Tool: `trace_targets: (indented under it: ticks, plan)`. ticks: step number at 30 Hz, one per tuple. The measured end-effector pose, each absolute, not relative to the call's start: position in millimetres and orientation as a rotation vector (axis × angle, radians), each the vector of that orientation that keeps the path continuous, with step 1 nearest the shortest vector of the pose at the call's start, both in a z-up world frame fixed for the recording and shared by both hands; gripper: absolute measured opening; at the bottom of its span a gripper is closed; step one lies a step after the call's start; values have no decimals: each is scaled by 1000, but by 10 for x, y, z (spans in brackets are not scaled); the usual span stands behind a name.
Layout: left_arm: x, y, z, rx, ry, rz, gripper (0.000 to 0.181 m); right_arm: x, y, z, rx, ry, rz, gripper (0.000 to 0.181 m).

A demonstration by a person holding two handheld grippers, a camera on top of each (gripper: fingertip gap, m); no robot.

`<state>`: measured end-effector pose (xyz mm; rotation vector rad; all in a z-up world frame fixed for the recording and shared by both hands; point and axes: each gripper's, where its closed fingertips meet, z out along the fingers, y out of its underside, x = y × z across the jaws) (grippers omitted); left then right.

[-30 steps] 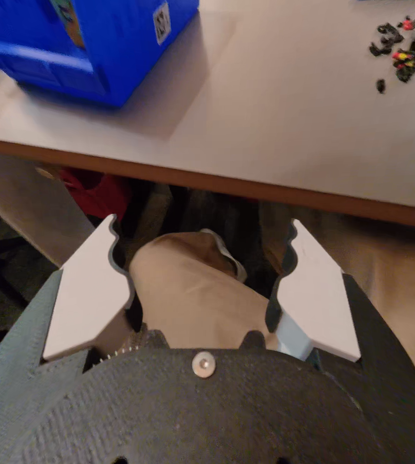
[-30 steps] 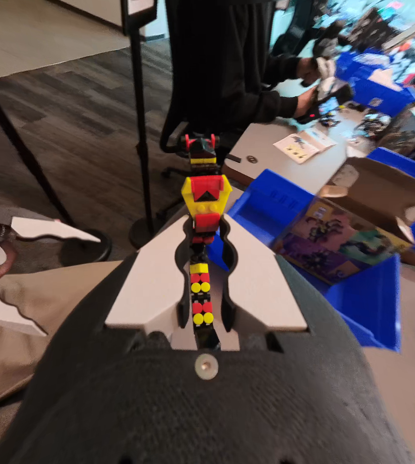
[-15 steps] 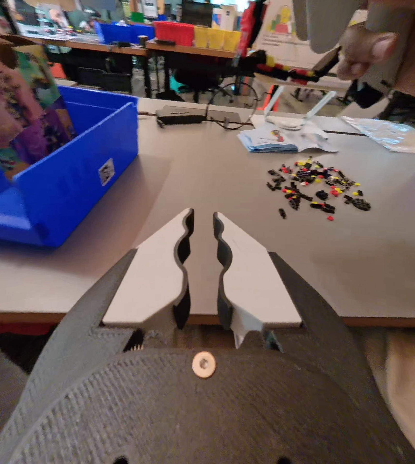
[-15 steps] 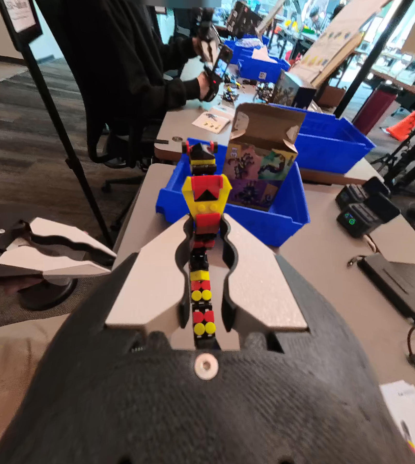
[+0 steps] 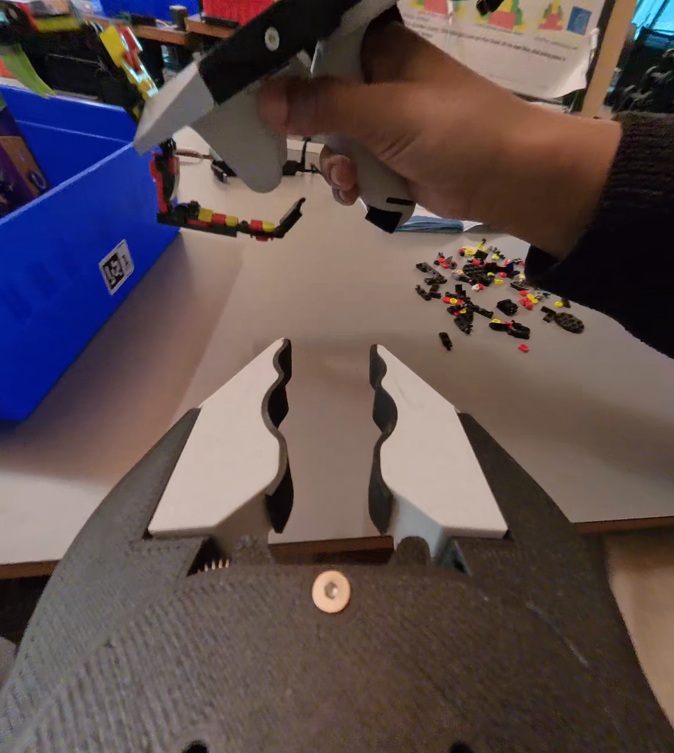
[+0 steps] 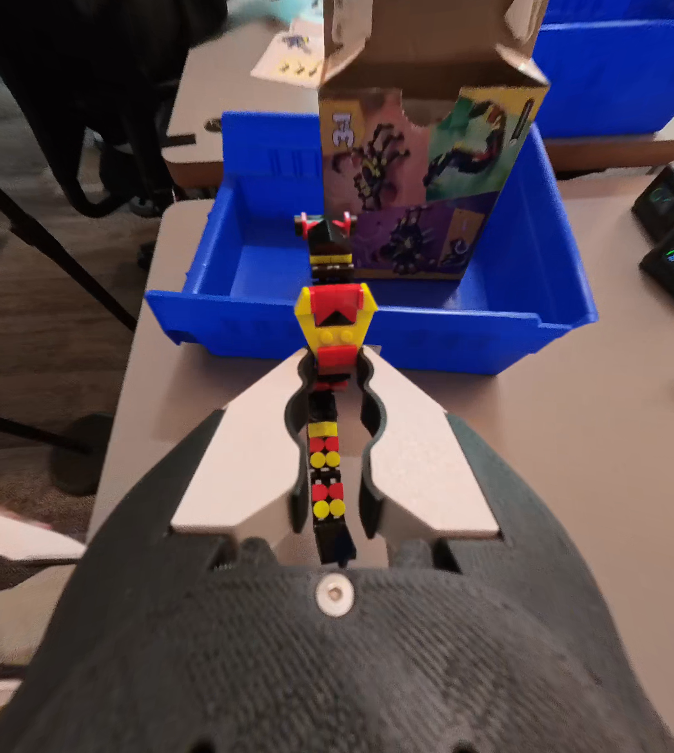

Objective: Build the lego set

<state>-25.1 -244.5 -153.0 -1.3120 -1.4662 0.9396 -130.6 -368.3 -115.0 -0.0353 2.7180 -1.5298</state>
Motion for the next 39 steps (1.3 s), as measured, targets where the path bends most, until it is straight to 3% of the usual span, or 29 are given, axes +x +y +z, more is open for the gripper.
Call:
trace_targets:
  ticks: [14, 23, 27, 32, 36, 39]
  plan:
    - [94, -2787, -1587, -1240, -1568, 975, 38, -1320, -3829, -1520, -86, 2829, -1408, 18]
    - [70, -2754, -1634, -1257, -1573, 956, 39, -876, -3849, -482, -216, 2340, -1825, 19]
    - [76, -2781, -1644, -1252, -1586, 962, 38, -734, -3694, -402, -251, 2326, -1812, 19]
    - [100, -2903, -1652, -1208, -1643, 999, 34, -712, -3268, -849, -244, 2413, -1764, 18]
    - [95, -2887, -1635, -1200, -1626, 975, 0, -796, -3060, -1034, -207, 2457, -1832, 18]
    - [105, -2905, -1653, -1221, -1625, 989, 5, -682, -3008, -1029, -229, 2383, -1831, 18]
